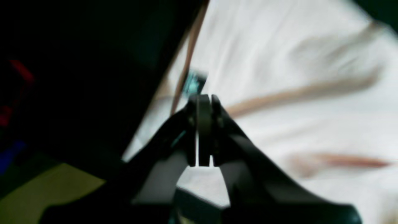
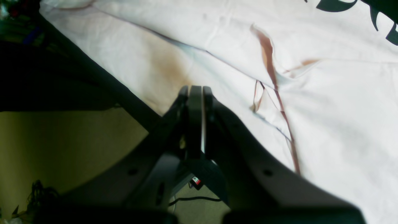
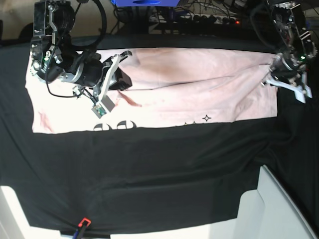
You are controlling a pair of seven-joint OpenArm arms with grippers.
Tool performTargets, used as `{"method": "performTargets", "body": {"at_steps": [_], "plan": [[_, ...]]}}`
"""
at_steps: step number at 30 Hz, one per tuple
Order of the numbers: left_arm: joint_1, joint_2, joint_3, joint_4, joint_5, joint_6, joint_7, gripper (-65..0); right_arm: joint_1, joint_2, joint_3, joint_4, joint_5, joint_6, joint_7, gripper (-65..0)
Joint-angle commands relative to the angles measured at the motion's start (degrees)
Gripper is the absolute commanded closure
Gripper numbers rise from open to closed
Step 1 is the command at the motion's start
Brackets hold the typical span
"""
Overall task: Fold the T-shirt properly
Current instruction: 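Grasp the shirt's opposite end with the left gripper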
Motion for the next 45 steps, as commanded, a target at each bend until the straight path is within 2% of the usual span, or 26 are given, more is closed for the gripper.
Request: {"method": "performTargets", "body": {"at_steps": [1, 3, 4, 7, 9, 12, 14, 18, 20, 27, 32, 36, 39, 42, 45], "plan": [[0.58, -0.92, -2.83, 2.21, 0.2, 0.32, -1.2, 0.0, 0.47, -0.12, 0.03, 0.92, 1.21, 0.18, 1.05, -0.9], [0.58, -1.09, -5.56, 2.74, 0.2, 0.23, -0.59, -2.2, 0.47, -0.12, 0.03, 0.92, 1.21, 0.18, 1.05, -0.9], [0.23, -1.27, -6.52, 2.74, 0.2, 0.23, 0.99, -6.9, 0.47, -0.12, 0.03, 0.92, 1.21, 0.18, 1.05, -0.9], [0.14, -1.44, -8.9, 3.18, 0.2, 0.14, 4.69, -31.1, 0.47, 0.05, 0.03, 0.92, 1.12, 0.18, 1.05, -0.9], [0.14, -1.44, -9.78, 3.09, 0.2, 0.14, 4.95, -44.0, 0.47, 0.05, 0.03, 0.92, 1.21, 0.18, 1.05, -0.9], [0.05, -1.97, -9.78, 2.48, 0.12, -1.44, 4.95, -56.8, 0.47, 0.05, 0.03, 0.92, 1.21, 0.18, 1.05, -0.9], [-1.0, -2.06, -9.86, 1.25, 0.12, -5.75, 4.95, -63.7, 0.38, 0.05, 0.03, 0.92, 1.12, 0.18, 1.05, -0.9], [-5.4, -2.15, -13.64, -7.28, 0.12, -13.57, 4.69, -65.0, 0.21, 0.14, 0.03, 0.92, 1.12, 0.18, 1.05, -0.9], [-7.77, -2.23, -14.96, -11.59, 0.38, -15.33, 4.69, -65.0, 0.03, 0.14, 0.03, 0.92, 1.03, 0.18, 1.05, -0.9], [-10.67, -3.29, -15.14, -15.81, 0.56, -15.51, 4.51, -65.0, -0.23, 0.14, 0.03, 0.92, 0.94, 0.18, 1.05, -0.9], [-13.75, -6.19, -14.88, -20.99, 0.64, -15.6, 4.51, -65.0, -0.23, 0.14, 0.03, 0.92, 0.94, 0.18, 1.05, -0.9], [-16.12, -6.81, -14.35, -26.27, 0.64, -16.12, 4.42, -65.0, -0.23, 0.14, 0.03, 0.92, 1.03, 0.18, 1.05, -0.9], [-16.74, -7.25, -8.99, -28.91, 0.64, -18.67, 1.08, -65.0, -0.23, 0.14, 0.03, 0.92, 1.03, 0.18, 1.05, -0.9], [-16.91, -7.51, -4.77, -32.86, 0.56, -18.67, -2.61, -65.0, -0.23, 0.14, 0.03, 0.92, 1.12, 0.18, 1.05, -0.9], [-17.0, -7.16, -3.62, -35.24, 0.38, -18.76, -4.37, -65.0, -0.23, 0.14, 0.03, 0.92, 1.03, 0.27, 1.05, -0.9]]}}
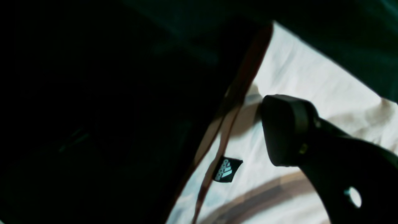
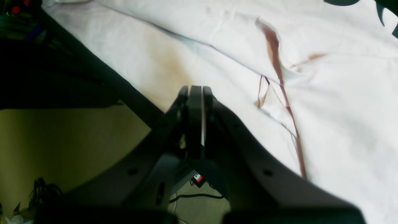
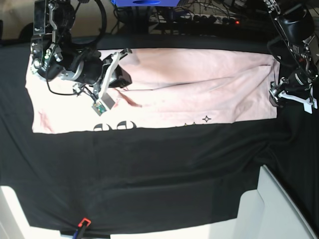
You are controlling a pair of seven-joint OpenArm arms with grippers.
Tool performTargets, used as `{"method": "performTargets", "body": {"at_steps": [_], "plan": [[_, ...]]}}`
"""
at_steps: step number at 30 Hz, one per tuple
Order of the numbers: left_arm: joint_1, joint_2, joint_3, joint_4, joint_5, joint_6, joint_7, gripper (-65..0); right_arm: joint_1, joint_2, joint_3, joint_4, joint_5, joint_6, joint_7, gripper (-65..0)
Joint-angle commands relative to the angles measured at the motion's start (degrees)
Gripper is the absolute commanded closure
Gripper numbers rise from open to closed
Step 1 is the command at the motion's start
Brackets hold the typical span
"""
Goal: Fold the T-shirt properly
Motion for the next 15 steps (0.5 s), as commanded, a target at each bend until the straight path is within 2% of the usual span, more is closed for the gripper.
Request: {"method": "performTargets", "body": {"at_steps": [1, 3, 7, 9, 15], "plan": [[0.27, 0.47, 0.38, -0.68, -0.58, -0.62, 2.12, -65.0, 0.4, -0.05, 0.01, 0.92, 1.07, 0.27, 1.07, -0.9], [0.71, 0.56, 0.38, -0.68, -0.67, -0.8, 2.12, -64.7, 0.4, -0.05, 0.01, 0.92, 1.07, 0.27, 1.07, -0.9], [1.32, 0.65, 0.38, -0.68, -0.67, -0.8, 2.21, -40.5, 0.4, -0.05, 0.01, 0.92, 1.07, 0.27, 1.07, -0.9], [1.59, 1.09, 0.38, -0.59, -0.67, -0.8, 2.21, -34.3, 0.49, -0.05, 0.01, 0.92, 1.07, 0.27, 1.07, -0.9], [2.2, 3.2, 0.64, -0.42, -0.67, -0.8, 2.3, -36.1, 0.49, -0.05, 0.01, 0.92, 1.07, 0.27, 1.07, -0.9]]}}
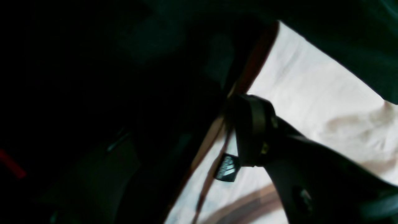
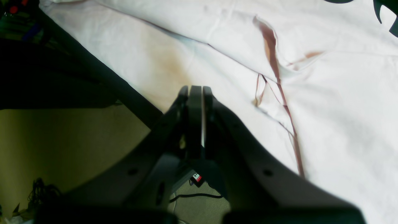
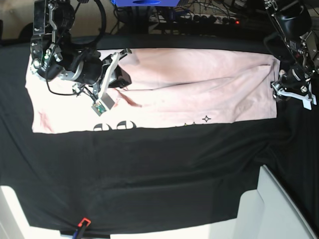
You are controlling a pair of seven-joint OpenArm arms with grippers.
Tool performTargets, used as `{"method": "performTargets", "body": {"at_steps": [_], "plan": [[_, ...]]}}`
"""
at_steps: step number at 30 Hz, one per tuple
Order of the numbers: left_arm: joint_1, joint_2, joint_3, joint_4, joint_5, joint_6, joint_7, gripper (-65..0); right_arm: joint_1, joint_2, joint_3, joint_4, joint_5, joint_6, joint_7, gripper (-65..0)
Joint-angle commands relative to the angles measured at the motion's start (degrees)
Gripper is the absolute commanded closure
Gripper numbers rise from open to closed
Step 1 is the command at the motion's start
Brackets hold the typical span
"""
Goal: Fold the T-shirt properly
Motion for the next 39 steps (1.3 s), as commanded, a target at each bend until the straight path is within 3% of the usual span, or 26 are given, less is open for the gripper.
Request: {"method": "performTargets", "body": {"at_steps": [1, 8, 20, 22, 25, 27, 29, 31, 35, 39], "plan": [[0.65, 1.6, 1.85, -0.17, -0.01, -1.06, 5.97, -37.5, 0.47, -0.01, 0.03, 0.92, 1.23, 0.27, 1.05, -0.9], [1.88, 2.83, 6.42, 2.11, -0.1, -1.06, 6.06, -51.6, 0.47, -0.01, 0.03, 0.92, 1.23, 0.27, 1.05, -0.9], [5.57, 4.33, 5.89, 8.44, -0.1, -0.97, 7.46, -50.9, 0.47, -0.01, 0.03, 0.92, 1.23, 0.27, 1.05, -0.9], [6.45, 3.27, 5.89, 10.29, -0.1, -0.71, 7.55, -46.4, 0.47, -0.01, 0.03, 0.92, 1.23, 0.27, 1.14, -0.9], [6.72, 2.75, 4.75, 10.73, -0.1, -0.71, 7.55, -30.2, 0.47, -0.01, 0.03, 0.92, 1.23, 0.27, 1.14, -0.9], [6.72, 2.75, 1.41, 10.73, -0.1, -0.97, 7.82, -28.0, 0.47, -0.01, 0.03, 0.83, 1.14, 0.27, 1.14, -0.9], [6.63, 2.75, -2.11, 10.64, -0.1, -0.97, 9.93, -34.8, 0.47, -0.01, 0.03, 0.83, 1.14, 0.27, 1.14, -0.9], [6.36, 2.75, -4.22, 10.81, -0.1, -1.06, 11.77, -45.9, 0.47, -0.01, 0.03, 0.83, 1.14, 0.27, 1.14, -0.9], [6.28, 1.51, -4.39, 10.81, -0.1, -2.99, 12.04, -65.0, 0.47, -0.01, 0.03, 0.83, 1.14, 0.27, 1.14, -0.9], [6.45, 1.25, -4.66, 10.81, -0.1, -5.28, 12.04, -65.0, 0.47, -0.01, 0.03, 0.83, 1.14, 0.27, 1.14, -0.9]]}}
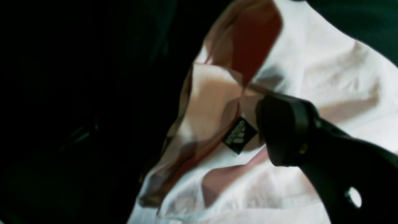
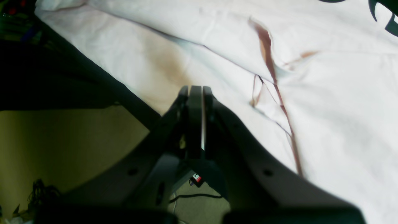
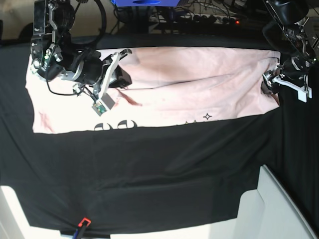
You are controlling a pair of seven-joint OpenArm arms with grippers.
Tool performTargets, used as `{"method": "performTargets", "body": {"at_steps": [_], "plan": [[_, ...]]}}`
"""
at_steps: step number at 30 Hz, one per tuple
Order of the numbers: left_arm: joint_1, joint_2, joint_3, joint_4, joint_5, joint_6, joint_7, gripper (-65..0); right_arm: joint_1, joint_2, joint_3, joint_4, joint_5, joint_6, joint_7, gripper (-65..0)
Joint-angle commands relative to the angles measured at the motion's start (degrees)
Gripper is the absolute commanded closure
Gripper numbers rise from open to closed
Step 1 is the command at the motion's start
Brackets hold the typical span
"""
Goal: Fold the T-shirt properly
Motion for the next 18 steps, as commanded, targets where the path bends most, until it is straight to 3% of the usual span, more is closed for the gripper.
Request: {"method": "performTargets", "body": {"at_steps": [1, 9, 14, 18], "plan": [[0.42, -0.87, -0.42, 0.17, 0.99, 0.49, 1.59, -65.0, 0.47, -0.01, 0.03, 0.83, 1.14, 0.27, 1.14, -0.9], [2.79, -0.87, -0.59, 5.88, 0.2, 0.23, 1.68, -65.0, 0.47, -0.01, 0.03, 0.83, 1.14, 0.27, 1.14, -0.9], [4.9, -3.15, -0.59, 9.31, -8.42, 0.23, 4.49, -65.0, 0.47, -0.01, 0.03, 0.74, 1.14, 0.27, 1.14, -0.9], [4.82, -3.59, -0.59, 8.96, -9.82, 0.32, 4.58, -65.0, 0.47, -0.01, 0.03, 0.74, 1.14, 0.27, 1.14, -0.9]]}}
